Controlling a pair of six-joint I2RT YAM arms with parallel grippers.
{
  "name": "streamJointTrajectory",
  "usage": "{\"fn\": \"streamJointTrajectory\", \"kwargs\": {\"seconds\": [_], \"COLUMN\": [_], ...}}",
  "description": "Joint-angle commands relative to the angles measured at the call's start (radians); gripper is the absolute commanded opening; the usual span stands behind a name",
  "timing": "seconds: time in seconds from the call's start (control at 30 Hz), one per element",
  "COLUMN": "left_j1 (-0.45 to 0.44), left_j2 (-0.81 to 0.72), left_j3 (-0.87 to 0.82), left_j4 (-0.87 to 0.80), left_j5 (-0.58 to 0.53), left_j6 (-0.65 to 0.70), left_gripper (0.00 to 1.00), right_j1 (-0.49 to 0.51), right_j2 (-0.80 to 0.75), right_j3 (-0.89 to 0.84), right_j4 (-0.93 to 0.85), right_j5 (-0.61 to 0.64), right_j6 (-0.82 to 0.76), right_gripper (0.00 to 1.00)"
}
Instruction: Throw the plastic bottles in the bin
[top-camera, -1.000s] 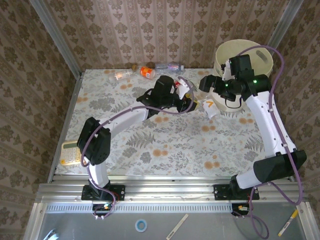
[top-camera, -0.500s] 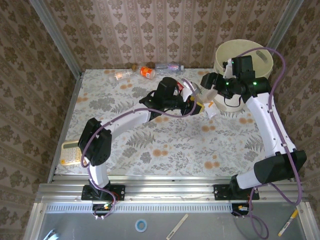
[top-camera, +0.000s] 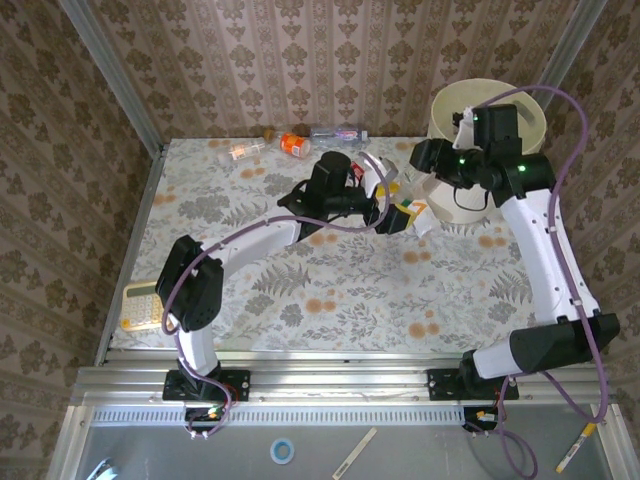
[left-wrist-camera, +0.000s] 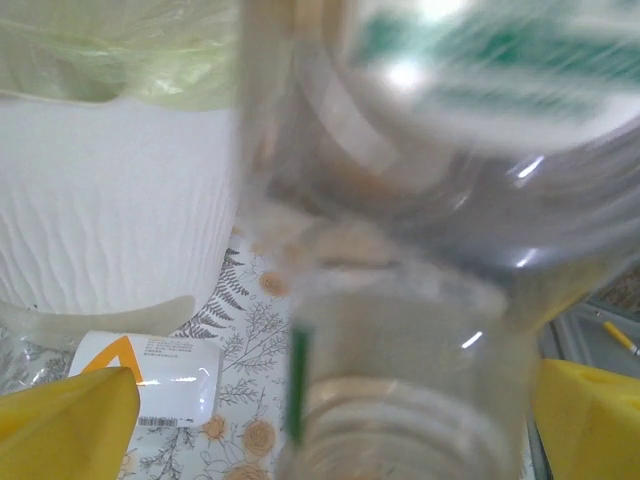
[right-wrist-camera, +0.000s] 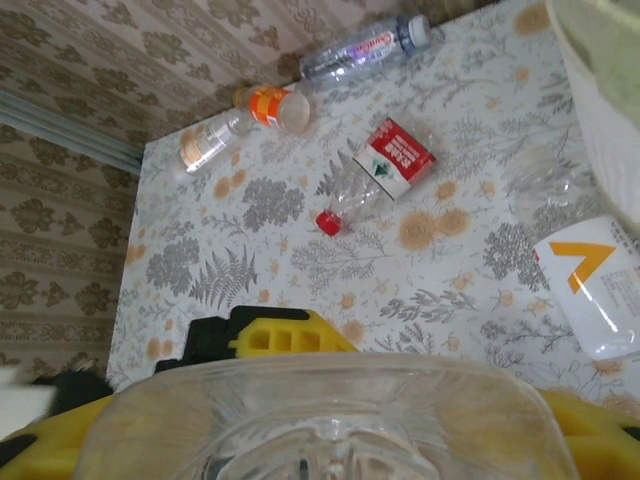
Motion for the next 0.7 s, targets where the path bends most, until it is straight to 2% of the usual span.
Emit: {"fn": "streamJointTrajectory", "kwargs": {"seconds": [0.0,0.13,0.3,0.5,0.67], "left_j1": [0.017,0.017,0.020,0.027,0.037], "left_j2": [0.054,0.098,0.125,0.128,0.128], "left_j3": [0.039,0.072,0.078,0.070,0.070], "left_j4": [0.009,-0.042,-0.086,-0.101,-0.113], "left_j5": [0.003,0.000,-0.068,-0.093,-0.103], "left_j6": [-0.077,-0.096,-0.100,-0.100,-0.102], "left_gripper": [1.00,1.00,1.00,1.00,1.00], "right_j1": [-0.003,-0.003,-0.003,0.012,0.035], "right_j2": [-0.071,-0.095,-0.133,-0.214,-0.266], "right_j3": [0.102,0.198,0.277,0.225,0.118], "right_j4": [-0.008,0.009,0.096,0.359,0.596], "right_j5": [0.068,0.139,0.220,0.312,0.333], "right_j6": [-0.054,-0.119,-0.217,-0.342,-0.463], "right_gripper": [0.35,0.30,0.29,0.26,0.28]}}
